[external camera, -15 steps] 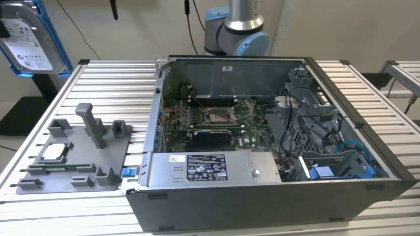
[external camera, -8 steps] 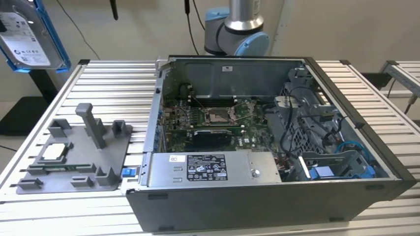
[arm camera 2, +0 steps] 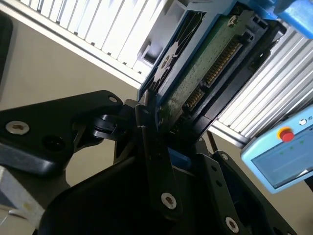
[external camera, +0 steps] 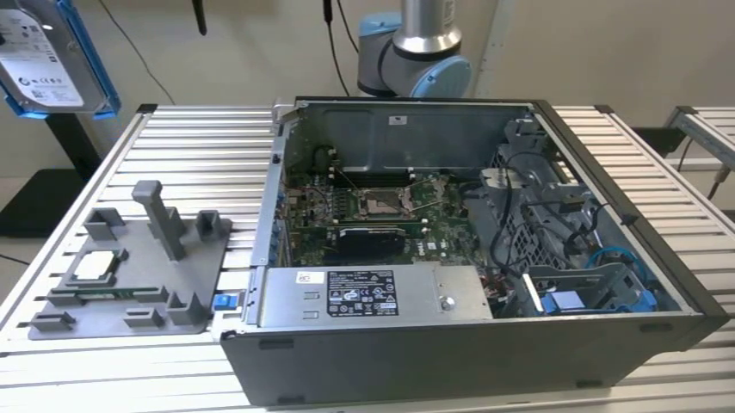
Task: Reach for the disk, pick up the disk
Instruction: 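Pick up the disk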
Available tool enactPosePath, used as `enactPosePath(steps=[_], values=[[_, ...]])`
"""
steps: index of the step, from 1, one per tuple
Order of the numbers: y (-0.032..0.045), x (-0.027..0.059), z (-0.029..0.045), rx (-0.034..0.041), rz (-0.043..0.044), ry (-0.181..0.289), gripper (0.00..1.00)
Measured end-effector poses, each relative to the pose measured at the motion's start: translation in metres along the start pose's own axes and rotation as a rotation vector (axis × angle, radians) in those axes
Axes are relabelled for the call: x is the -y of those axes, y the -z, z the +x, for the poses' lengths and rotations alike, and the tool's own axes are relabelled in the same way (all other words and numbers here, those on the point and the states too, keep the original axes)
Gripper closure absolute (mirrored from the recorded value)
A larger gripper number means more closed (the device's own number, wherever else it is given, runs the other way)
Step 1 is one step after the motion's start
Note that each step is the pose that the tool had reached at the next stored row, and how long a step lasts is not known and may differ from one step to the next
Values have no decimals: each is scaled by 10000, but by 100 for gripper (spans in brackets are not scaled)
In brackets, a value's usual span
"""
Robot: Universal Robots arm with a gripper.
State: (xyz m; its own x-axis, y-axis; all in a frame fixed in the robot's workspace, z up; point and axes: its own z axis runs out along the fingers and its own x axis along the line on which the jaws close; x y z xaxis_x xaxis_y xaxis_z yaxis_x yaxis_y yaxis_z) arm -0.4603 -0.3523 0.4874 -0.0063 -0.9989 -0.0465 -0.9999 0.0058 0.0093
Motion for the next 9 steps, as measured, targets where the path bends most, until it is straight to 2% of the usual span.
enactPosePath(steps=[9], values=[[131, -1, -6, 0, 0, 17, 100]])
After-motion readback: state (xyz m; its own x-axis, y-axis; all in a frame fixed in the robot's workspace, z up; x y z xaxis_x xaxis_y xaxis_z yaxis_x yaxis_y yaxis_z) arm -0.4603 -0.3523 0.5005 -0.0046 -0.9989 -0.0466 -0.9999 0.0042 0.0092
